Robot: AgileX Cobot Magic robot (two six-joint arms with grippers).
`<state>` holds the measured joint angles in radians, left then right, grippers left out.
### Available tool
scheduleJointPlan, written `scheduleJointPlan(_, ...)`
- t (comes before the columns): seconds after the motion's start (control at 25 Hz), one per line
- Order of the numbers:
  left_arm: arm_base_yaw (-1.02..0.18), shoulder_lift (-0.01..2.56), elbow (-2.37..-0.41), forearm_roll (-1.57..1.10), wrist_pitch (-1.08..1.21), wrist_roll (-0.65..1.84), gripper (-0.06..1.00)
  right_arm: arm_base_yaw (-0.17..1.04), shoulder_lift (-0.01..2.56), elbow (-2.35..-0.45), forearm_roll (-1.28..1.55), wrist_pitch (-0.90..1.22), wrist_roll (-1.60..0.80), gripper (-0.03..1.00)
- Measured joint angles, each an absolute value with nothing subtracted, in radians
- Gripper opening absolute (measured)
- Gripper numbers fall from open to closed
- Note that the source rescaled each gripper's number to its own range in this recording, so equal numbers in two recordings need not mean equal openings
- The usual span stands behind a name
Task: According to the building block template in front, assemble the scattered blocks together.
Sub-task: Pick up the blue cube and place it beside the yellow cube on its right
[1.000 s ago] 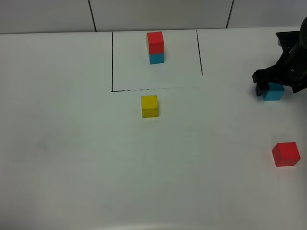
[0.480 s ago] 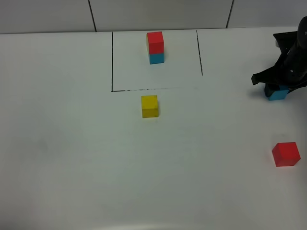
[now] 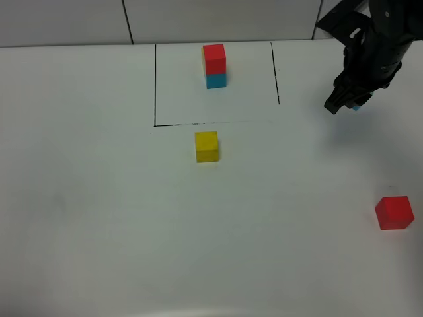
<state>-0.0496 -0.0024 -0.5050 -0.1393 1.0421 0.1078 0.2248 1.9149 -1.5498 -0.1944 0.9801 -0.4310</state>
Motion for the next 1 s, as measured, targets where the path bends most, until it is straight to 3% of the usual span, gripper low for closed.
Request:
scheduleJointPlan(0.36, -0.050, -0.002, -0.505, -0.139, 1.042, 0.108, 0.76, 0.383, 1.901, -1.551, -0.172, 1.204, -0.747, 0.01)
scheduleJointPlan(0.6, -0.050, -0.002, -0.505, -0.139, 1.042, 0.108, 0.76, 0.453, 1.958, -1.551, -0.166, 1.177, -0.909, 0.01)
scheduleJointPlan(1.0, -0.050, -0.002, -0.505, -0.139, 1.042, 0.108, 0.76, 0.456, 2.023, -1.552, -0.038, 1.041, -1.163, 0.01)
